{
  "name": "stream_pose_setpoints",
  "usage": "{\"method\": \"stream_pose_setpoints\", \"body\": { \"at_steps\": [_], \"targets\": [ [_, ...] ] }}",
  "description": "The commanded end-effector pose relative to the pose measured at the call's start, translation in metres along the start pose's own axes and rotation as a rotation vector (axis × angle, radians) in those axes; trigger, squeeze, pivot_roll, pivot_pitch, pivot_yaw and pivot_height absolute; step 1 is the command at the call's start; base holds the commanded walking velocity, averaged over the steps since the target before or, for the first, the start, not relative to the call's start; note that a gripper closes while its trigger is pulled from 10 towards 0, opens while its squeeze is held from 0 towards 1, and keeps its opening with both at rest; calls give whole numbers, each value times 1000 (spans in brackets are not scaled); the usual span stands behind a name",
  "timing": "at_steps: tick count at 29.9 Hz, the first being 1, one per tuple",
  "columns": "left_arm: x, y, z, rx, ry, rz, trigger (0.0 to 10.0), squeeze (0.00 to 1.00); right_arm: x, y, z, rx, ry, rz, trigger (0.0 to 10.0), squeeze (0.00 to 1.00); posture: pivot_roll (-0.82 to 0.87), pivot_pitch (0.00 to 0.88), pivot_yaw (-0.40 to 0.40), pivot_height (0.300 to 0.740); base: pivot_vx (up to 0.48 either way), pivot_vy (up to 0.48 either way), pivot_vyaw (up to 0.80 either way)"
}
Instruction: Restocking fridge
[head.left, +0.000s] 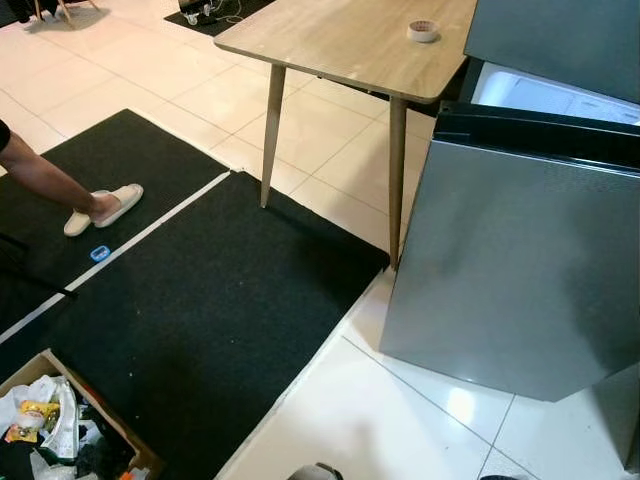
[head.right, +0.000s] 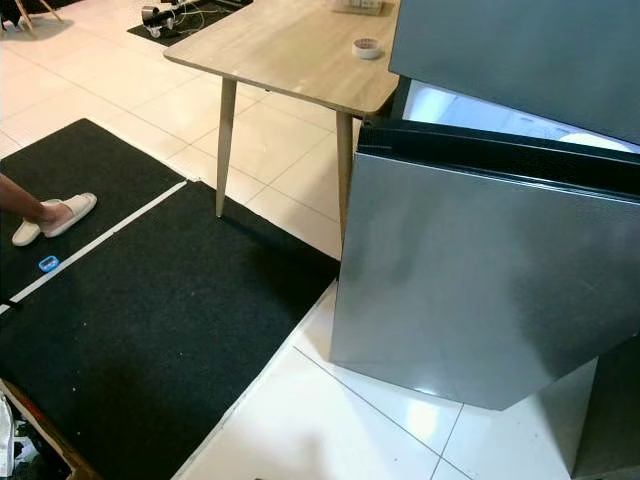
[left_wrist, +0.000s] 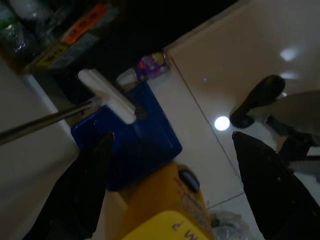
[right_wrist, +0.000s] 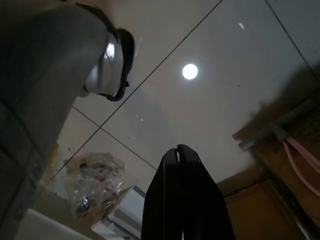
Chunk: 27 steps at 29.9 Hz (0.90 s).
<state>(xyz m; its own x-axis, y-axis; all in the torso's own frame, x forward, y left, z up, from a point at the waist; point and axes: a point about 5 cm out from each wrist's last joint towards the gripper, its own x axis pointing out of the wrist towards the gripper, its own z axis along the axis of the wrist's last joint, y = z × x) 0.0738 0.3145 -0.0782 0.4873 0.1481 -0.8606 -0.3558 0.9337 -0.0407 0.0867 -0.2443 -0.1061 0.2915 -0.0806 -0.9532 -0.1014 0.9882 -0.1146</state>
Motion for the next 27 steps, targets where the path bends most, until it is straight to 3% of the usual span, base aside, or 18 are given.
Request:
{"method": "stream_pose_setpoints", "body": {
  "at_steps": [1,4,8,13,17,27],
  "targets": [
    [4,-14,-6,5,26,-25,10000,0,0,-1,-3,22,8,-3,10000,0,191,116,8,740,0,0,0],
    [9,-23,-1,13,19,-43,10000,0,0,-2,2,37,-8,-9,10000,0,158,103,4,740,0,0,0],
    [21,-55,14,40,-7,-103,10000,0,0,-7,16,59,-50,-19,10000,0,98,55,-19,740,0,0,0],
    [23,-61,17,37,-18,-116,10000,0,0,-7,18,53,-55,-19,10000,0,83,42,-27,740,0,0,0],
    [30,-93,23,86,-25,-184,10000,0,0,-11,30,23,-83,-20,10000,0,25,19,-38,740,0,0,0],
    [33,-109,29,135,-30,-221,10000,0,2,0,31,-21,-73,5,10000,0,71,22,-46,740,110,0,0]
  ]
}}
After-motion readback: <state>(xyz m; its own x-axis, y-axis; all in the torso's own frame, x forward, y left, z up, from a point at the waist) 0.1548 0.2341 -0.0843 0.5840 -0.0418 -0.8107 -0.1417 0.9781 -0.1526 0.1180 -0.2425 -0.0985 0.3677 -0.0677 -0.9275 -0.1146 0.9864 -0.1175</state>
